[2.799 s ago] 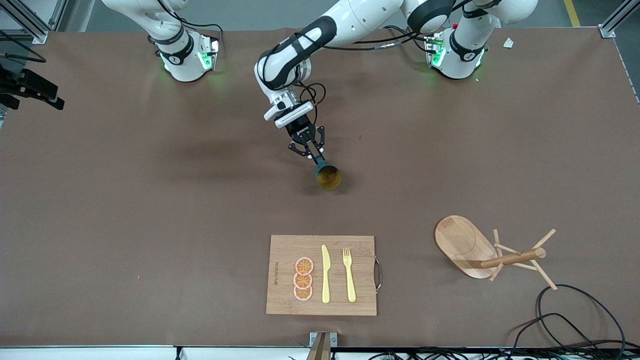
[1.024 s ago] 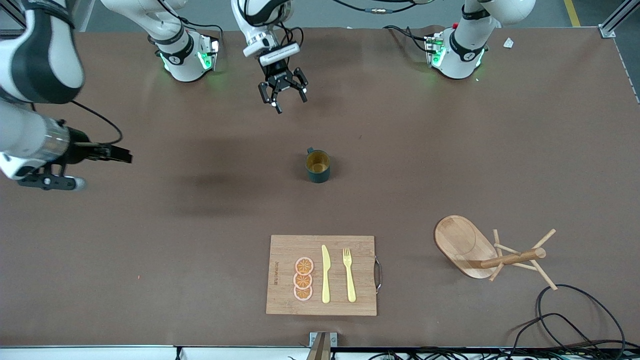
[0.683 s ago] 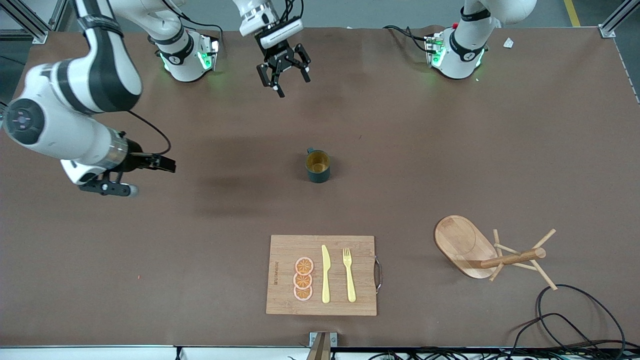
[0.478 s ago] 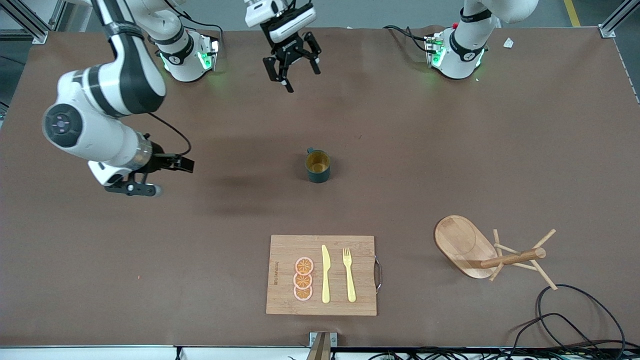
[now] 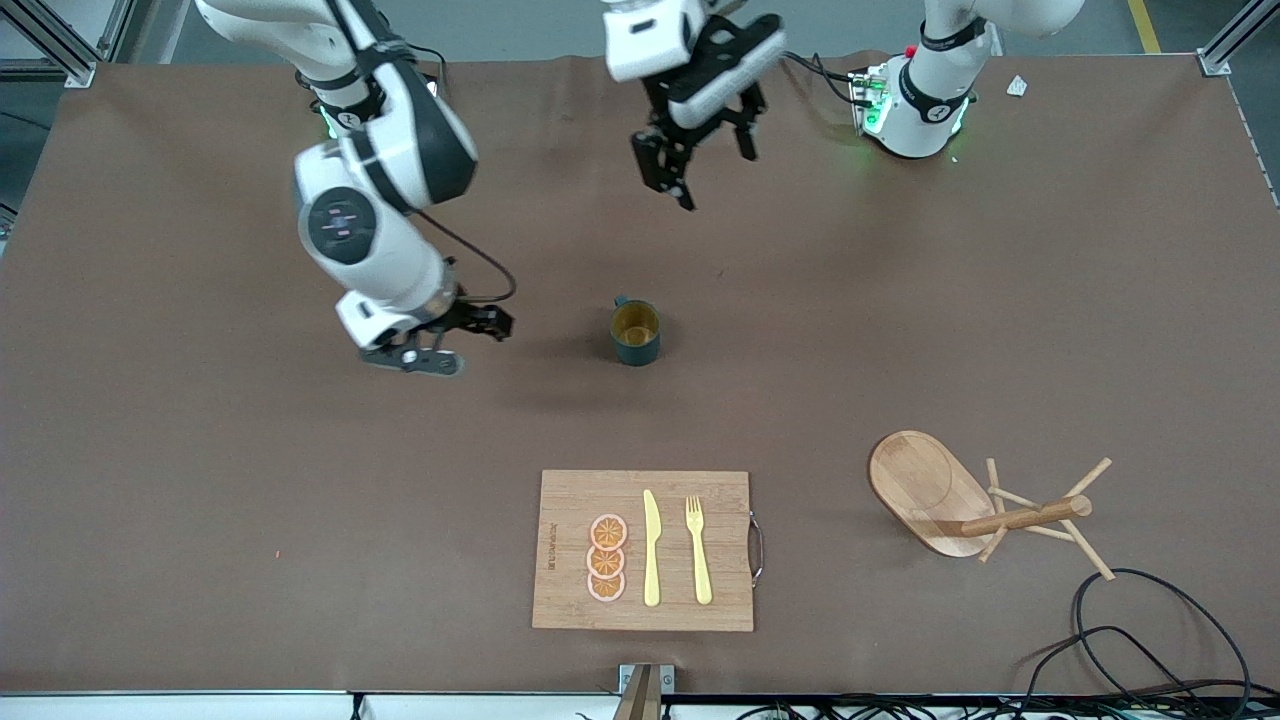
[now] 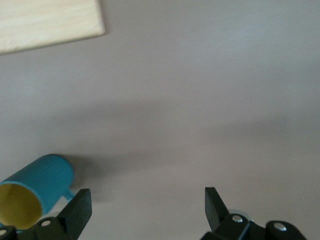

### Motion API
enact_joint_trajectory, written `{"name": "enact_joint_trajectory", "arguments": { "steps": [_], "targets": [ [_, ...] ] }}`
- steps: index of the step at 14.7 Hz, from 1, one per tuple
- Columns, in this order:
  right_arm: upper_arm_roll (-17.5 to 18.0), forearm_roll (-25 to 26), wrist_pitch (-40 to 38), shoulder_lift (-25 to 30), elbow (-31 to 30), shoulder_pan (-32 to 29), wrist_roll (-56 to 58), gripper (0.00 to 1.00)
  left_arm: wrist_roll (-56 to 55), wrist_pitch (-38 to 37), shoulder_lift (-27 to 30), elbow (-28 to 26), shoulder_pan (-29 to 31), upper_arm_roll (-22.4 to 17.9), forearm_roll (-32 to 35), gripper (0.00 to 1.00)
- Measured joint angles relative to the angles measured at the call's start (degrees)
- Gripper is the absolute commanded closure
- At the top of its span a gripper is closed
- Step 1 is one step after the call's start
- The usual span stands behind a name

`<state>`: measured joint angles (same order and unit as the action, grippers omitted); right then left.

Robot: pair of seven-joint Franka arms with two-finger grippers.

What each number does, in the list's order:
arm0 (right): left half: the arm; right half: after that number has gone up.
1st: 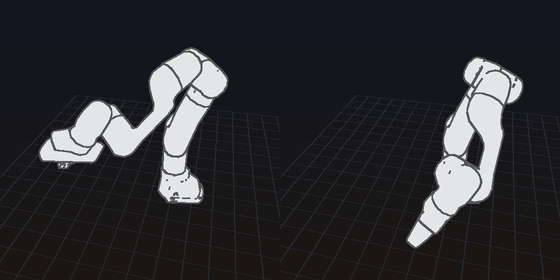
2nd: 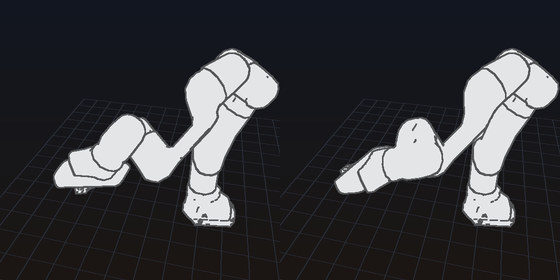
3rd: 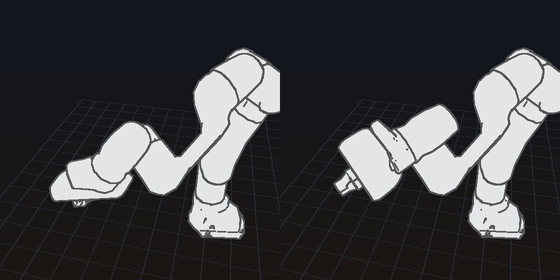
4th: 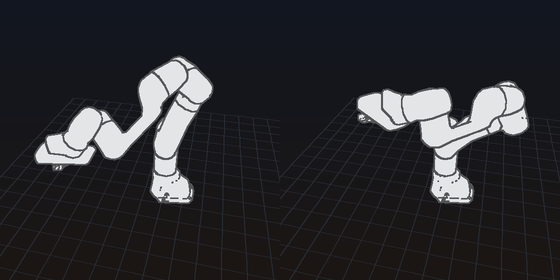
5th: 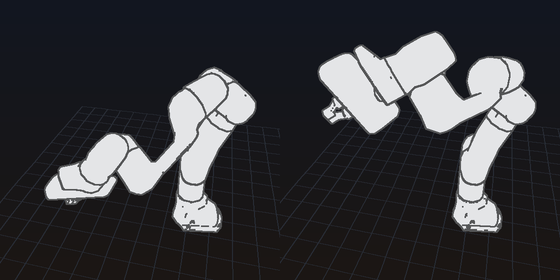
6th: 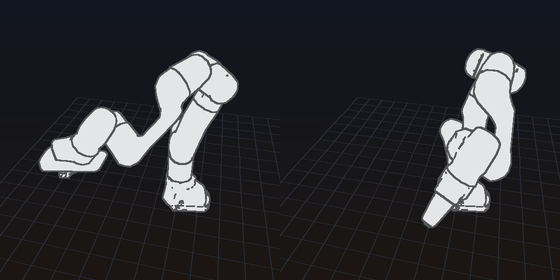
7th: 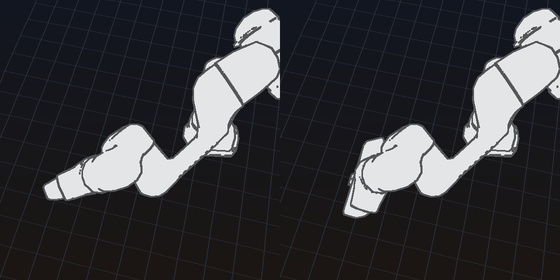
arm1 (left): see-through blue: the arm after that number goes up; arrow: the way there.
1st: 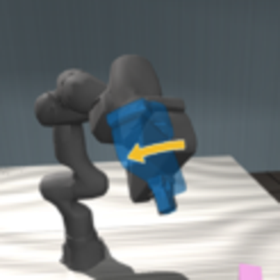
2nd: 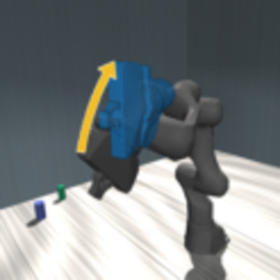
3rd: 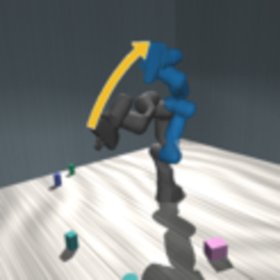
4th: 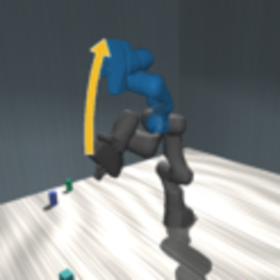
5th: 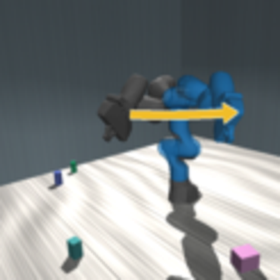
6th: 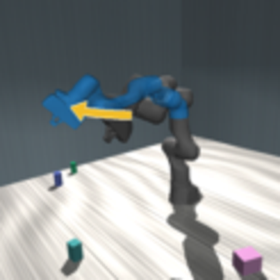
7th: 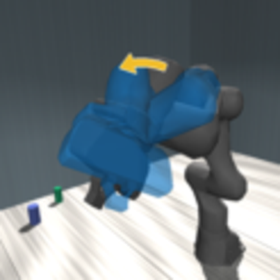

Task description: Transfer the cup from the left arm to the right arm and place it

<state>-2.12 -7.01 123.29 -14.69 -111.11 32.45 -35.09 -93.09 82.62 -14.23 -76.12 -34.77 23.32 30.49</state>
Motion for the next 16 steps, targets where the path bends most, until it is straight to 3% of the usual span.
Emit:
{"name": "enact_joint_trajectory", "arguments": {
  "steps": [5,11,14,16],
  "targets": [
    [0.0,0.0,11.5,-6.0,-0.3,7.7,-4.9,0.00,21.9,0.5,5.3,0.0,17.0,0.0,-13.3,0.00],
    [-0.1,0.0,18.1,-9.8,-0.2,11.9,-6.8,0.03,47.9,0.6,8.3,-0.3,32.2,-0.2,-22.3,0.00],
    [-0.1,0.0,20.4,-11.9,0.5,13.5,-6.8,0.13,61.7,0.3,9.1,-1.3,40.6,-0.3,-26.3,0.00],
    [-0.1,0.0,21.4,-12.7,0.8,14.2,-6.9,0.30,65.2,0.2,9.5,-2.4,42.7,-0.4,-26.4,0.00]
  ]
}}
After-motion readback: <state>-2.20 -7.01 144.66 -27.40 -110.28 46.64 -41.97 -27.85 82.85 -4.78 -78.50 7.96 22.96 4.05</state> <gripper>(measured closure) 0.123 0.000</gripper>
